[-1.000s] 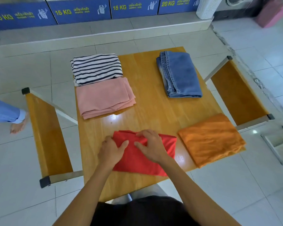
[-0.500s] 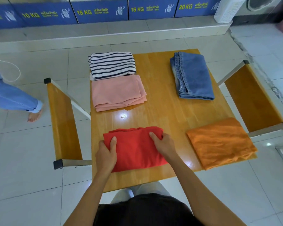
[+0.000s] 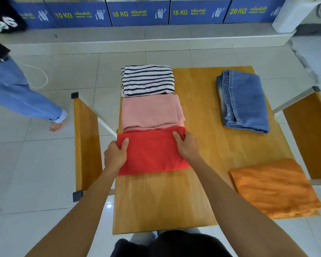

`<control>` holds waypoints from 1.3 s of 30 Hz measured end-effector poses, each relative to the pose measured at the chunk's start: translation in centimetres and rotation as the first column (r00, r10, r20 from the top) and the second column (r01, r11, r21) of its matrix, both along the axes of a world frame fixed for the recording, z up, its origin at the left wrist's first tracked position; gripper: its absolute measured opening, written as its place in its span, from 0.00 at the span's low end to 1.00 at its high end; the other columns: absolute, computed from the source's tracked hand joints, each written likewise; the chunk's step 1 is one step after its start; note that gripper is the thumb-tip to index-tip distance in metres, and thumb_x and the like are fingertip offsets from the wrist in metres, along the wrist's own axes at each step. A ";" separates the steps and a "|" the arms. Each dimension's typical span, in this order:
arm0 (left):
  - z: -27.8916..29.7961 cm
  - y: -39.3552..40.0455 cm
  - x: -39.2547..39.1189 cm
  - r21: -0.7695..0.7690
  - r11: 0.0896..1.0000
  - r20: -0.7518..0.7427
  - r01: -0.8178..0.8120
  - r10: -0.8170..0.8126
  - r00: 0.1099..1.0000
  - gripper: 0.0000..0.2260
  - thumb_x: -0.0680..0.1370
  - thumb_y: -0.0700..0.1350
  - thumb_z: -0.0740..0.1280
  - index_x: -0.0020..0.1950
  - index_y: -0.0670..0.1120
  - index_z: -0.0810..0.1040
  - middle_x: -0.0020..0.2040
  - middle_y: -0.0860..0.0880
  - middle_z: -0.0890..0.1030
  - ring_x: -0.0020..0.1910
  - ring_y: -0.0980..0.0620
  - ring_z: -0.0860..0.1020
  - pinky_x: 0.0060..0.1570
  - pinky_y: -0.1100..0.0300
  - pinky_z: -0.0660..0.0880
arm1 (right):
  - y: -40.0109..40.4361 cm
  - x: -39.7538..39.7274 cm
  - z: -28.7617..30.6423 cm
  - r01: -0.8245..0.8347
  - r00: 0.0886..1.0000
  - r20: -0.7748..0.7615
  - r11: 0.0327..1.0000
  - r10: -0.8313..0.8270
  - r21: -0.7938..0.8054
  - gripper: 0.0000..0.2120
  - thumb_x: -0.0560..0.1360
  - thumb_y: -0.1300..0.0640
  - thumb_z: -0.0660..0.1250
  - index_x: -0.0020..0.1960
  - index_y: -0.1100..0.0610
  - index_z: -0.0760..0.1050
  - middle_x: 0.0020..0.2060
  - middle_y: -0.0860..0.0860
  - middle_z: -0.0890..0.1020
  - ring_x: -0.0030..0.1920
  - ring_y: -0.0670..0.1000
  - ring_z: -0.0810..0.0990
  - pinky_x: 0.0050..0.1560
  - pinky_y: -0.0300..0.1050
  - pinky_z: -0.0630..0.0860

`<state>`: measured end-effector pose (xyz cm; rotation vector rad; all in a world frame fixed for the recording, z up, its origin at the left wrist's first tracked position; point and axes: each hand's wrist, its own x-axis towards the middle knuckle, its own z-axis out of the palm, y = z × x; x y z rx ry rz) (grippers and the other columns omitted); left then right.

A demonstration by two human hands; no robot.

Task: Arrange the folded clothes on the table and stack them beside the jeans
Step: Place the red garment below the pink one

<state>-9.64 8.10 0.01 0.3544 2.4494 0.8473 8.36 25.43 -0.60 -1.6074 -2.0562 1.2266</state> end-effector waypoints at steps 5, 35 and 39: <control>-1.0 0.7 0.6 -0.127 0.991 -0.092 -0.045 0.034 0.995 0.23 0.80 0.63 0.56 0.55 0.43 0.72 0.45 0.47 0.75 0.43 0.46 0.74 0.40 0.51 0.70 | -0.4 -0.1 -3.2 0.002 0.987 0.163 0.999 -0.011 0.054 0.19 0.80 0.41 0.60 0.50 0.57 0.73 0.44 0.56 0.83 0.45 0.61 0.81 0.47 0.57 0.78; 3.3 -2.4 15.2 0.359 0.867 -0.275 0.344 -0.254 0.927 0.04 0.77 0.44 0.68 0.44 0.52 0.78 0.43 0.56 0.80 0.46 0.53 0.77 0.48 0.56 0.73 | -10.1 10.7 1.3 0.112 0.989 0.030 0.863 -0.146 0.492 0.10 0.82 0.54 0.62 0.53 0.59 0.78 0.49 0.58 0.79 0.49 0.58 0.77 0.50 0.54 0.75; 3.0 -1.4 17.8 0.344 0.855 -0.249 0.388 -0.315 0.916 0.03 0.77 0.44 0.67 0.44 0.51 0.79 0.43 0.54 0.80 0.44 0.54 0.77 0.44 0.58 0.71 | -9.3 13.4 1.7 0.162 0.975 0.055 0.856 -0.216 0.491 0.12 0.82 0.53 0.61 0.53 0.60 0.78 0.50 0.58 0.79 0.51 0.59 0.77 0.53 0.55 0.74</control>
